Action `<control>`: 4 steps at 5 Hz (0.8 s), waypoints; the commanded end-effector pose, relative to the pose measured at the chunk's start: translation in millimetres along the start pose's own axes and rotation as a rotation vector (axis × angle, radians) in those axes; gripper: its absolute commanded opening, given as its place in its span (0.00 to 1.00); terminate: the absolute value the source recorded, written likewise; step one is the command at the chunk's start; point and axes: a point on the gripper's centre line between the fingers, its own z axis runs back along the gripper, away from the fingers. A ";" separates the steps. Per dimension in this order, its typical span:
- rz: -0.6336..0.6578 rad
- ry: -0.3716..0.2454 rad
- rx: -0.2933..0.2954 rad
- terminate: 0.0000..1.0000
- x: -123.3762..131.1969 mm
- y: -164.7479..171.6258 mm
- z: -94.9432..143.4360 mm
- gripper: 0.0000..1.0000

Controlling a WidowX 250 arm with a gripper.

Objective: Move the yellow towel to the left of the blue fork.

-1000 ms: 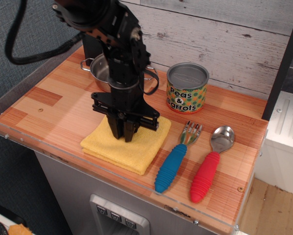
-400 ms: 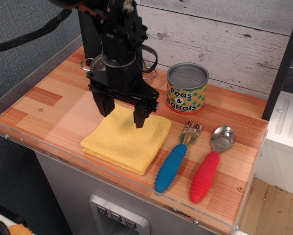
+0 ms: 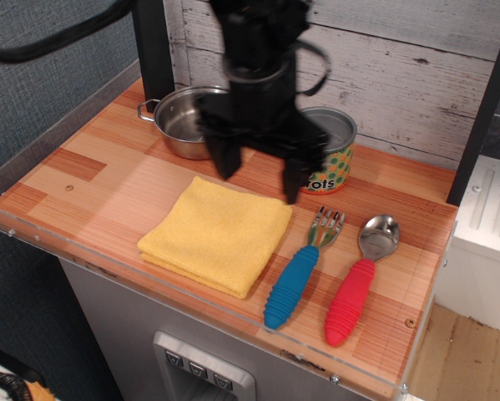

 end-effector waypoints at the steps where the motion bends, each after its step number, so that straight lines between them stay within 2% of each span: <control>1: 0.034 -0.058 -0.048 0.00 38.0 -2.0 13.4 1.00; 3: 0.009 -0.167 -0.017 0.00 75.1 -12.3 9.1 1.00; 4: -0.023 -0.200 -0.040 0.00 80.2 -8.7 11.2 1.00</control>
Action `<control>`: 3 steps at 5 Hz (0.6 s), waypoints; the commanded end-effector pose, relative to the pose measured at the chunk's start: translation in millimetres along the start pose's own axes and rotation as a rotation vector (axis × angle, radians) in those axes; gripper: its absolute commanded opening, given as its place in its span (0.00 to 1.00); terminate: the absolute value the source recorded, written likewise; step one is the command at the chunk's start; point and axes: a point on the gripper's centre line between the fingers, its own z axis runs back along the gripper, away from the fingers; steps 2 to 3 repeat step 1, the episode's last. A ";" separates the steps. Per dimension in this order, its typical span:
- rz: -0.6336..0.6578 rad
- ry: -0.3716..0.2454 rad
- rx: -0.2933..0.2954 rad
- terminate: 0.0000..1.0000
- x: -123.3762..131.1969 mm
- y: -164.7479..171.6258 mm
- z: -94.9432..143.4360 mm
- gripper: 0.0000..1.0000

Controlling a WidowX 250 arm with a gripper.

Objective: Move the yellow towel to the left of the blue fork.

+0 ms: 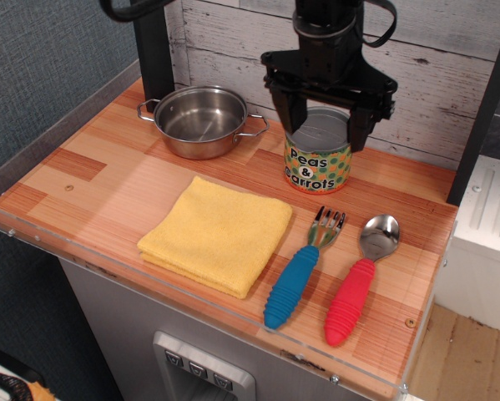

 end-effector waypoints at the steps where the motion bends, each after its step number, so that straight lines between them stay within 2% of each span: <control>1: -0.036 -0.072 -0.025 1.00 12.9 4.0 16.7 1.00; 3: -0.036 -0.072 -0.025 1.00 12.9 4.0 16.7 1.00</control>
